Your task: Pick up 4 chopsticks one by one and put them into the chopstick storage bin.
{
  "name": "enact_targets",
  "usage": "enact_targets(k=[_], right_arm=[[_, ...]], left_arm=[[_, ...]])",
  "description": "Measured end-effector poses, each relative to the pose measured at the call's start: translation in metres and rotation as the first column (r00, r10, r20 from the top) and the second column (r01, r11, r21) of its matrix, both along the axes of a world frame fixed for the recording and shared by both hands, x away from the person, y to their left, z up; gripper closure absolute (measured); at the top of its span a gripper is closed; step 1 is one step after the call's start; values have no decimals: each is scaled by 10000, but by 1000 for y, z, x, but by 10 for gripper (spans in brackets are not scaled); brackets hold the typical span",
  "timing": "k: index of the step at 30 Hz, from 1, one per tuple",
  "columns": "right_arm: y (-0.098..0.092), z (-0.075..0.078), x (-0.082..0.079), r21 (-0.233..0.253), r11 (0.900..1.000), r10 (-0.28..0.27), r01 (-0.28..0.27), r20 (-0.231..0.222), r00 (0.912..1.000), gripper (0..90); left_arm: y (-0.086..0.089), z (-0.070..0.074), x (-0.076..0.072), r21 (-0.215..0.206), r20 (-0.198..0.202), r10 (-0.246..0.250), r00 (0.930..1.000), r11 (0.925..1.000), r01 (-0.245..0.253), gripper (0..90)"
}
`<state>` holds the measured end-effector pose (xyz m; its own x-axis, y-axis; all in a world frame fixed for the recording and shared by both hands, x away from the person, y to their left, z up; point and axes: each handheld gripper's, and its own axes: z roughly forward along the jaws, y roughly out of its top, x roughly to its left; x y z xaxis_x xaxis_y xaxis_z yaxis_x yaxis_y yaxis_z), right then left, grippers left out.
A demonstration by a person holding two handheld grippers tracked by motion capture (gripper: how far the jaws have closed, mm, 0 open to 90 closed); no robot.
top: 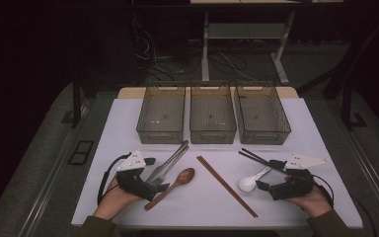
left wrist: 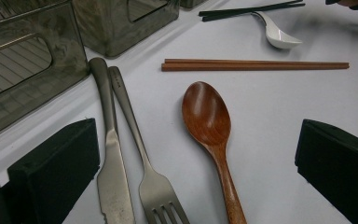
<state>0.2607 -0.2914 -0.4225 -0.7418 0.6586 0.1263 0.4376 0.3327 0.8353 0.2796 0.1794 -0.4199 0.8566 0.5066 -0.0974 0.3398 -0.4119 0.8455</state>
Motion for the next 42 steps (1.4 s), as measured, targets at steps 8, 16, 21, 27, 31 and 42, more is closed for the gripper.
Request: enact_targets(k=[8, 16, 21, 27, 31, 42], right_arm=[[-2, 3, 1, -56, 10000, 16, -17, -35, 10000, 76], [-6, 10, 3, -189, 9998, 43, -45, -80, 10000, 76], [-7, 11, 4, -250, 9997, 58, -61, -115, 9999, 76], [-10, 11, 7, -368, 9993, 60, -67, -198, 9998, 76], [-12, 12, 9, -589, 9982, 37, -51, -229, 9997, 76], [-20, 18, 18, -733, 9973, -8, -14, -302, 9995, 77]], left_arm=[[-1, 1, 0, -117, -127, 32, 9999, 9999, -34, 0], [-3, 0, -3, -120, -157, -28, 9999, 9999, 26, 0], [-2, 0, -5, -148, -187, -83, 9998, 9999, 80, 0], [-3, -1, -5, -202, -184, -79, 9998, 9998, 76, 0], [-3, -2, -5, -196, -208, -83, 9997, 9998, 79, 0], [-2, -3, -5, -255, -254, -83, 9996, 9996, 77, 0]])
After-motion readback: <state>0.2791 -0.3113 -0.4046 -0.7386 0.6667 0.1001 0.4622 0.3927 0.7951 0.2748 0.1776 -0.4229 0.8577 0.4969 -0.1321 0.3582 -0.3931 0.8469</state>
